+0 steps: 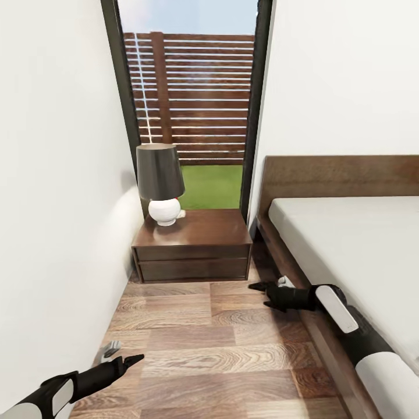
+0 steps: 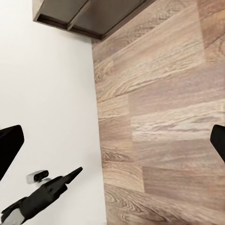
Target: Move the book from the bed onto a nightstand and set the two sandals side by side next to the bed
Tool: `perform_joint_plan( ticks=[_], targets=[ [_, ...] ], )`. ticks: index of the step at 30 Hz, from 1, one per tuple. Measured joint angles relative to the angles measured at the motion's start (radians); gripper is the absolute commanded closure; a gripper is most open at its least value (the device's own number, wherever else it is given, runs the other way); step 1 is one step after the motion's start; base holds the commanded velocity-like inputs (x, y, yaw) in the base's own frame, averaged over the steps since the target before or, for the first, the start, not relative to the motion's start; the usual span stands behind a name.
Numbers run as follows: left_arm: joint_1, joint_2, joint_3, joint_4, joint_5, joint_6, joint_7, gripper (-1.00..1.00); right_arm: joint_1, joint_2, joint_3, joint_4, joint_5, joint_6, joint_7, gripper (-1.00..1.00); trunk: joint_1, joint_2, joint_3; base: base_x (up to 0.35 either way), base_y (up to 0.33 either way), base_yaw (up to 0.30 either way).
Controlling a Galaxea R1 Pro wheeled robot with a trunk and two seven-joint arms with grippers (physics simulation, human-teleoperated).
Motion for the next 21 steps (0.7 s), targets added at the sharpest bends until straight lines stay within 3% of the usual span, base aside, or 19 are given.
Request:
perform_joint_plan(
  ticks=[6,7,8,11,12,21],
  targets=[
    [0.000,-0.009,-0.001,0.000,0.000,-0.001,0.001,-1.00,-0.092,-0.003,-0.036,-0.001,-0.140,0.040,-0.150,-1.00,0.000,0.000,0.000,0.000,0.000,0.000],
    [0.000,-0.009,-0.001,0.000,0.000,-0.001,0.001,-1.00,-0.093,-0.003,-0.036,-0.001,-0.139,0.040,-0.151,-1.00,0.000,0.000,0.000,0.000,0.000,0.000],
    [0.000,-0.016,-0.001,0.000,-0.001,-0.001,0.001,-1.00,-0.125,-0.009,-0.042,-0.002,-0.206,0.045,-0.209,-1.00,0.000,0.000,0.000,0.000,0.000,0.000],
    [0.000,-0.027,0.000,0.000,-0.001,-0.001,0.001,-1.00,-0.171,-0.024,-0.047,-0.001,-0.298,0.049,-0.292,-1.00,0.000,0.000,0.000,0.000,0.000,0.000],
    [0.000,-0.033,-0.001,0.000,-0.002,-0.001,0.002,-1.00,-0.200,-0.040,-0.049,0.002,-0.367,0.051,-0.350,-1.00,0.000,0.000,0.000,0.000,0.000,0.000],
    [0.000,-0.044,-0.001,-0.001,-0.001,0.000,0.001,-1.00,-0.354,-0.135,-0.052,0.027,-0.707,0.054,-0.641,-1.00,0.000,0.000,0.000,0.000,0.000,0.000]
  ],
)
